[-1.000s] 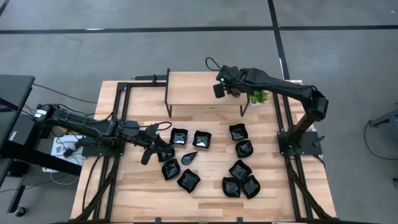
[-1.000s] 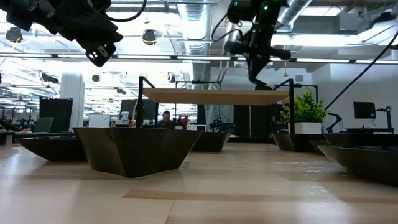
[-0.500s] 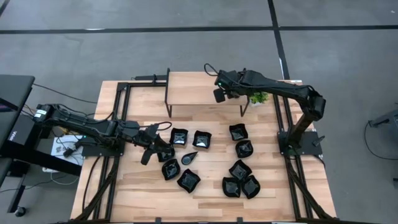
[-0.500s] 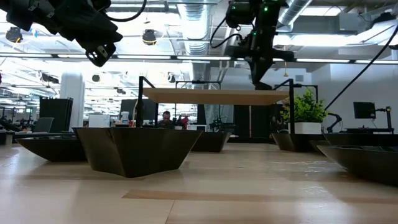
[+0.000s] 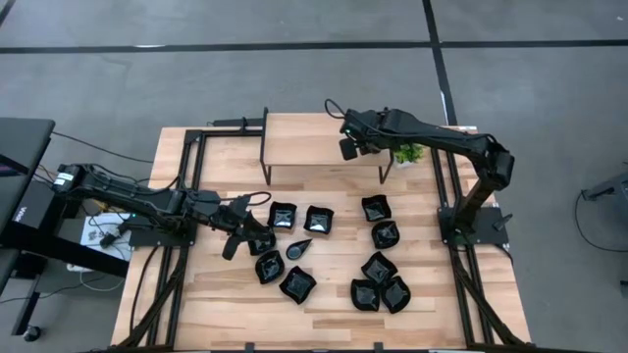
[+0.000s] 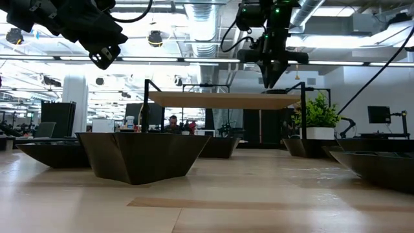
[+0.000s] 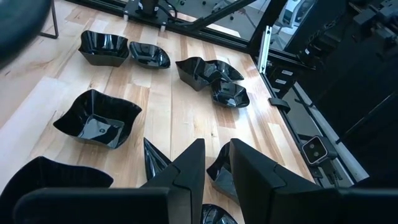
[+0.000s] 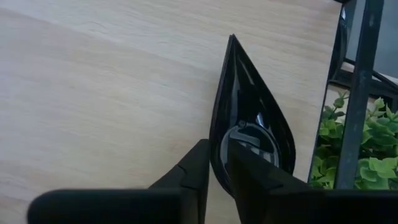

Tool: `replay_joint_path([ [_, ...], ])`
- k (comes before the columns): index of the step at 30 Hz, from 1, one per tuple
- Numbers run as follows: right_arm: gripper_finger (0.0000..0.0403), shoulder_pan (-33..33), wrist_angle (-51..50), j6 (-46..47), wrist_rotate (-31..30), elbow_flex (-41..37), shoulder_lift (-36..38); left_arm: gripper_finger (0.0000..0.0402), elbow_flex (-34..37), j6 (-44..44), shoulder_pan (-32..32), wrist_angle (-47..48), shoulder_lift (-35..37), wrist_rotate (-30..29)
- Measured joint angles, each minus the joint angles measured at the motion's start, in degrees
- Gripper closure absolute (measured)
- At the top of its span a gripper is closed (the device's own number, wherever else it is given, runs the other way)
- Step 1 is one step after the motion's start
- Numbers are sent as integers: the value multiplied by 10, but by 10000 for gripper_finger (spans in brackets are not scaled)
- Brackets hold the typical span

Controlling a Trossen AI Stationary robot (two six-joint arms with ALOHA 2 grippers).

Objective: Pick & Place Mini shaped plates
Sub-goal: Stack the black drop shaped plate on top of the black drop shaped plate on the shelf

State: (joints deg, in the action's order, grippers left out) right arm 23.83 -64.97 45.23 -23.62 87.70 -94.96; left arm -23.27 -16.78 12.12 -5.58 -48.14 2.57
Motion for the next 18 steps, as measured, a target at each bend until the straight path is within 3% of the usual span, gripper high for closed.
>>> replay_joint_path([
  [6, 340, -9, 6, -19, -5, 2, 0, 325, 0, 0, 0, 0, 0, 0],
  [12, 340, -50, 10, -58, -55, 46, 0, 325, 0, 0, 0, 0, 0, 0],
  [18, 340, -119, 47, -187, -80, 86, 1, 325, 0, 0, 0, 0, 0, 0],
])
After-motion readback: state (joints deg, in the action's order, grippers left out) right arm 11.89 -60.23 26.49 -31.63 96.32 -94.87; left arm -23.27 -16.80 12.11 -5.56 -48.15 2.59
